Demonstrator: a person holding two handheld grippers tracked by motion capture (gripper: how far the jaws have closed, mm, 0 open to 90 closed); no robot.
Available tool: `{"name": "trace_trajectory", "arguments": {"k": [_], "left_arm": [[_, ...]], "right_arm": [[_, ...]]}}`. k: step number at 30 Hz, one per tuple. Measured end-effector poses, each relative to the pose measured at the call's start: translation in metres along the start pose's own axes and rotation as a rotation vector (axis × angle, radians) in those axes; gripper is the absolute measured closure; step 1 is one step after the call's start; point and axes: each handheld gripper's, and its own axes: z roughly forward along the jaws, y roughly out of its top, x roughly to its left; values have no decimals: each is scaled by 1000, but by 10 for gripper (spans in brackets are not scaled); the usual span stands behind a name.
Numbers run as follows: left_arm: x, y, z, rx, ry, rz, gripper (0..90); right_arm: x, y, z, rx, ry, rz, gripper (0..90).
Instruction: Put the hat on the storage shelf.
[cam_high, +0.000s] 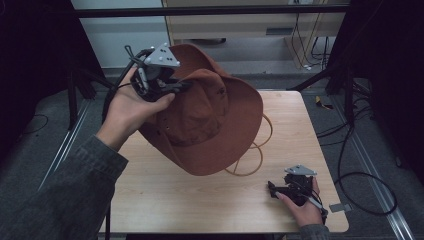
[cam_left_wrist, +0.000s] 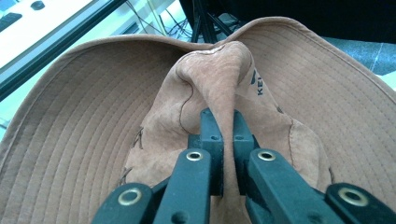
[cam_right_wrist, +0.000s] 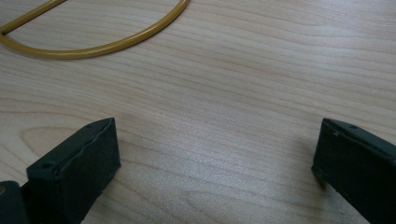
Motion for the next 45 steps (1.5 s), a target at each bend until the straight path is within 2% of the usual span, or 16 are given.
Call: {"name": "trace_trajectory", "arguments": {"k": [5, 10, 14, 20, 37, 45], "left_arm": [[-6, 12, 17, 5, -11, 22, 883], [-11, 15, 28, -13, -26, 7, 883], [-21, 24, 38, -6, -36, 34, 883], [-28, 37, 52, -3, -60, 47, 884], [-36, 66, 69, -16, -66, 73, 884], [-40, 75, 81, -14, -83, 78, 884]], "right_arm": [[0, 0, 0, 2, 3, 2, 6], [0, 0, 0, 2, 3, 2, 6], [0, 0, 0, 2, 3, 1, 7], [0, 0, 0, 1, 4, 2, 7], [0, 0, 0, -3, 3, 4, 7], [0, 0, 0, -3, 5, 5, 7]]}}
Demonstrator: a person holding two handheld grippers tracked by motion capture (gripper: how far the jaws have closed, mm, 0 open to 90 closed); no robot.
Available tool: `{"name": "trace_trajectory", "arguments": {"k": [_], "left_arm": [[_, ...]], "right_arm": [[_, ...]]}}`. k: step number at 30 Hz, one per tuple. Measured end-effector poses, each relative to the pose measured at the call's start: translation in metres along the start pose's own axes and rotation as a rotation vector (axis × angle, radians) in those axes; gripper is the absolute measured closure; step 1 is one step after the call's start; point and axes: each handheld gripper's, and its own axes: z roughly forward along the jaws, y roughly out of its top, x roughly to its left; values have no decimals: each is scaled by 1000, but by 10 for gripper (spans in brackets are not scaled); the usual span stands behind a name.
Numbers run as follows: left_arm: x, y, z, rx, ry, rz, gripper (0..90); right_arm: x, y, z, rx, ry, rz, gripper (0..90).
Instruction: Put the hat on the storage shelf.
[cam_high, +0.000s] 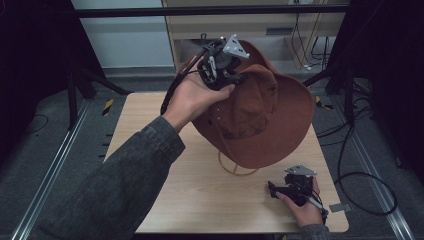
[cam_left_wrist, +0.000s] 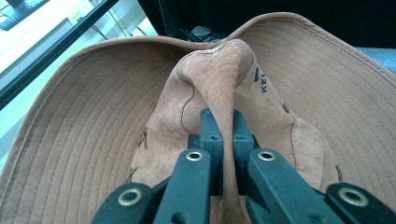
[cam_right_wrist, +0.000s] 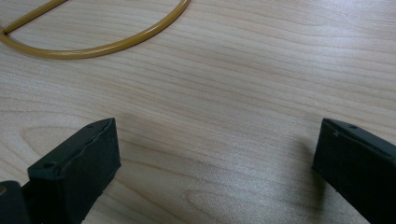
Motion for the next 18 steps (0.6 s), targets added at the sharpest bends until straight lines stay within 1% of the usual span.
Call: {"name": "trace_trajectory", "arguments": {"k": [3, 5, 6, 11, 12, 14, 16, 18], "left_arm": [[2, 1, 8, 7, -4, -2, 884], [3, 1, 14, 18, -7, 4, 883], [3, 1, 17, 22, -10, 2, 883], [6, -2, 31, 41, -19, -10, 883], [6, -2, 34, 37, -24, -11, 883], [5, -2, 38, 34, -41, -12, 882], [2, -3, 43, 42, -50, -7, 882], [0, -3, 47, 53, -49, -2, 882]], "right_arm": [[0, 0, 0, -1, 2, 0, 7], [0, 0, 0, -1, 3, 1, 7], [0, 0, -1, -1, 23, -1, 7], [0, 0, -1, -2, 23, 0, 7], [0, 0, -1, -2, 24, 0, 7], [0, 0, -1, -2, 22, 0, 7], [0, 0, -1, -2, 22, 0, 7], [0, 0, -1, 0, 20, 2, 7]]}}
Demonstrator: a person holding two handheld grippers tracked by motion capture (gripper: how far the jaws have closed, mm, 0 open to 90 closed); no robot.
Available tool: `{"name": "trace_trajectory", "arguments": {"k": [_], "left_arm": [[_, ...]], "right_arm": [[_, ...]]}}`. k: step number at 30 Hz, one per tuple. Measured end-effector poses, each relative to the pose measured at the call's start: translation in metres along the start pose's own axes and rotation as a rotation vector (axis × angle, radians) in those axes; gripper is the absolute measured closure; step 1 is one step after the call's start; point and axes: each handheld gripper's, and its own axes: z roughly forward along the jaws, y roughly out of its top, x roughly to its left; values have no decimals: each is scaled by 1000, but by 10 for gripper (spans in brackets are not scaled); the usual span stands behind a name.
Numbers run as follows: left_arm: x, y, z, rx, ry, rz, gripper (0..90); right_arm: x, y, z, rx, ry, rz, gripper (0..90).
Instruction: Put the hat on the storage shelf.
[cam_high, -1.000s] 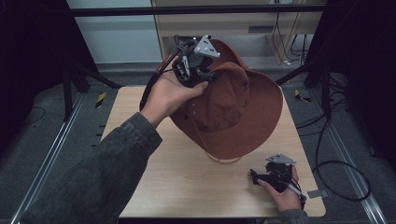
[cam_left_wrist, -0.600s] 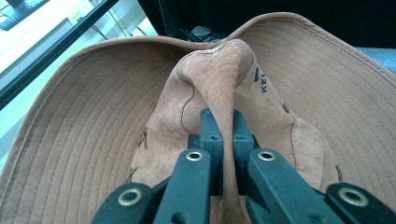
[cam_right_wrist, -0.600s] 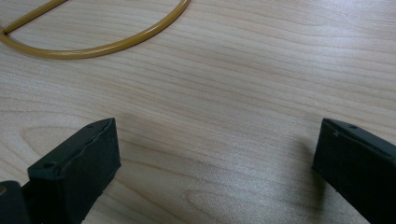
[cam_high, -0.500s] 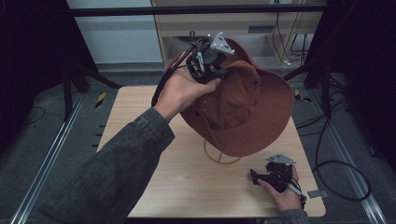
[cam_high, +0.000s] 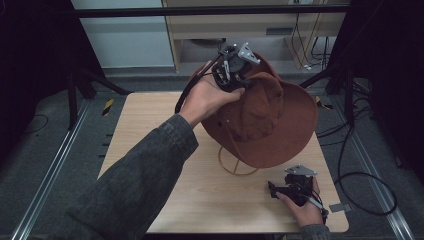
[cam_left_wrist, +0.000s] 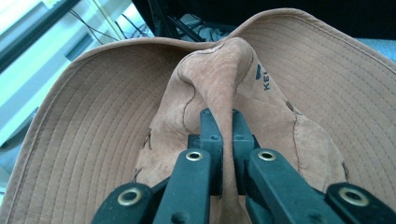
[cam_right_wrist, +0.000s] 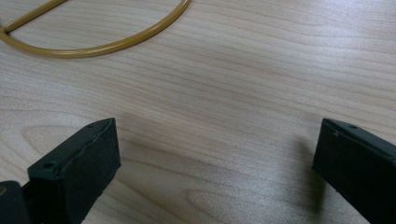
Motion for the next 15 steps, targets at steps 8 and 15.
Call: {"name": "trace_trajectory", "arguments": {"k": [8, 15], "left_arm": [[-1, -1, 8, 16, -2, -5, 882], [2, -5, 15, 28, -4, -17, 881]], "right_arm": [[0, 0, 0, -1, 8, -3, 7], [0, 0, 0, 0, 2, 1, 7]]}}
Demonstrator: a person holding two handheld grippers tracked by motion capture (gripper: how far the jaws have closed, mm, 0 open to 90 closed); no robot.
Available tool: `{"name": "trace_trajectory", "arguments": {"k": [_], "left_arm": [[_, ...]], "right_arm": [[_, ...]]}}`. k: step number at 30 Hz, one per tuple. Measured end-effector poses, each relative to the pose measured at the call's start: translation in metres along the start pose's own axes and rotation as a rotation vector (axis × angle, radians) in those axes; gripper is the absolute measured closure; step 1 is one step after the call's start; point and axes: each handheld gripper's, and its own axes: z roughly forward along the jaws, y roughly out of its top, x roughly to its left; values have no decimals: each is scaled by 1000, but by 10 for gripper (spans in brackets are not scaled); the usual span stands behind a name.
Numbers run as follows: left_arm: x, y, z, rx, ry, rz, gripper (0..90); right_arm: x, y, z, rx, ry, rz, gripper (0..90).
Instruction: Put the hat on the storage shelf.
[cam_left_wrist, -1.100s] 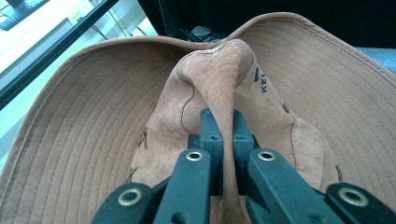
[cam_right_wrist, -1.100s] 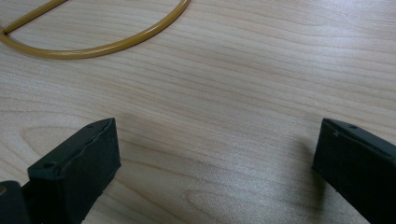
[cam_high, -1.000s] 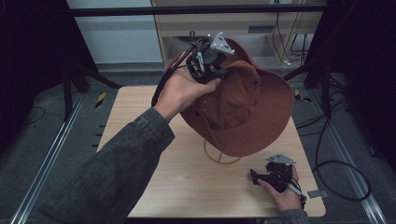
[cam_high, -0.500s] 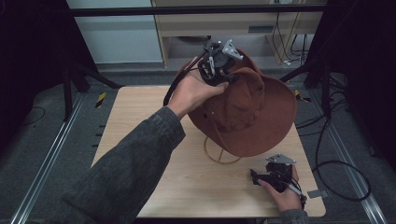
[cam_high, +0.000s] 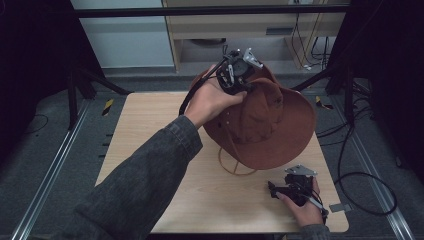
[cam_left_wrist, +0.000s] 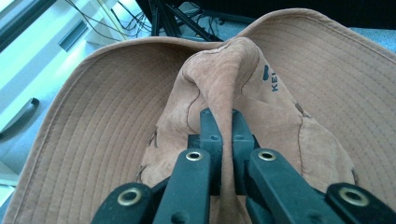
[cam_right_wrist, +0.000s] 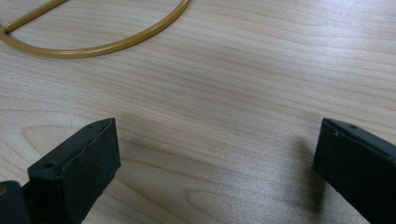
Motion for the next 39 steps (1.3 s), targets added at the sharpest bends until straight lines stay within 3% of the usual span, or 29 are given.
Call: {"name": "trace_trajectory", "arguments": {"k": [19, 30, 39], "left_arm": [[-1, -11, 13, 39, -35, -24, 860], [-3, -13, 9, 37, -16, -31, 779], [-4, -14, 7, 38, -24, -29, 772]], "right_arm": [[0, 0, 1, -5, -10, -2, 7], [0, 0, 1, -5, -11, -3, 7], [0, 0, 1, -5, -10, -2, 7]]}}
